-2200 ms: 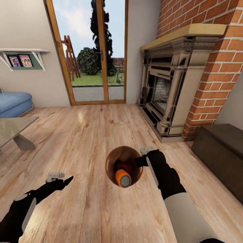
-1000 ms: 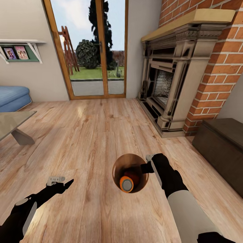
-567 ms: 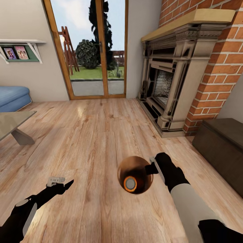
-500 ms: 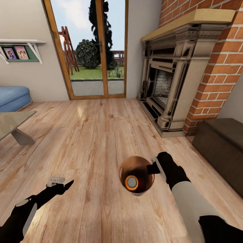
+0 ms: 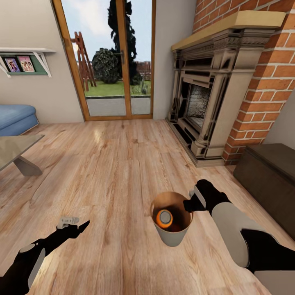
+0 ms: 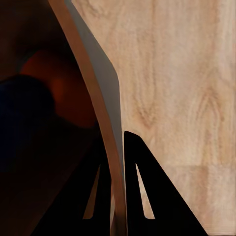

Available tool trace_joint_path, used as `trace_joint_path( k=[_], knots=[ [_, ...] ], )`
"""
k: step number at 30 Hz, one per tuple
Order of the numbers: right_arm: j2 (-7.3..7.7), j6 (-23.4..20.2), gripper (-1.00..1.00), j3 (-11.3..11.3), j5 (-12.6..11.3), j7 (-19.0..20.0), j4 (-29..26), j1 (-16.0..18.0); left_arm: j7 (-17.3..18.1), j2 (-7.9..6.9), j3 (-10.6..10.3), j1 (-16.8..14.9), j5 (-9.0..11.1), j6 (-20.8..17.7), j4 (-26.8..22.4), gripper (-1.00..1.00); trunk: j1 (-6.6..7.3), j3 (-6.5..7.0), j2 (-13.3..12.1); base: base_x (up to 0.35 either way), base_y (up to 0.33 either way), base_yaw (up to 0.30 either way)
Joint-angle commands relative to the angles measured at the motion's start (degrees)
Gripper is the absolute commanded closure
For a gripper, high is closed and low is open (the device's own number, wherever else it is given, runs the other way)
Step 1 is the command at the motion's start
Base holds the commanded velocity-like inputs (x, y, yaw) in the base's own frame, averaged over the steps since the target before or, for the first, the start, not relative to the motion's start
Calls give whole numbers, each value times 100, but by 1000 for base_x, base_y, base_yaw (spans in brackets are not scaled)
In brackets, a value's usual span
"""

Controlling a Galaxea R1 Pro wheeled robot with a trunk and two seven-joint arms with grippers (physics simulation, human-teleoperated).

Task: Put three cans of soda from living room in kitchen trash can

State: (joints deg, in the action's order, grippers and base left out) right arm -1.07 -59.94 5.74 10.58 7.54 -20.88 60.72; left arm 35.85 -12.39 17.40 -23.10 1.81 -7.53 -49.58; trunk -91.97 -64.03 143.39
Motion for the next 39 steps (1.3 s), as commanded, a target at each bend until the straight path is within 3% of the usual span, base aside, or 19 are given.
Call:
trace_joint_path(
  k=[1,25,35,39],
  knots=[
    [0,-6,100,41,-147,46,23,13,0,0,0,-1,1,2,10,-100,1,1,0,0,0,0],
    [-15,-6,100,126,-144,46,308,196,0,0,0,0,-4,6,45,-100,1,1,0,0,0,0],
    [-57,-6,100,330,-146,46,356,316,-7,0,0,-1,-10,13,52,-100,1,1,0,0,0,0],
    [-52,-6,100,383,-151,46,649,504,-7,0,0,3,-13,13,53,-100,1,1,0,0,0,0]
  ],
)
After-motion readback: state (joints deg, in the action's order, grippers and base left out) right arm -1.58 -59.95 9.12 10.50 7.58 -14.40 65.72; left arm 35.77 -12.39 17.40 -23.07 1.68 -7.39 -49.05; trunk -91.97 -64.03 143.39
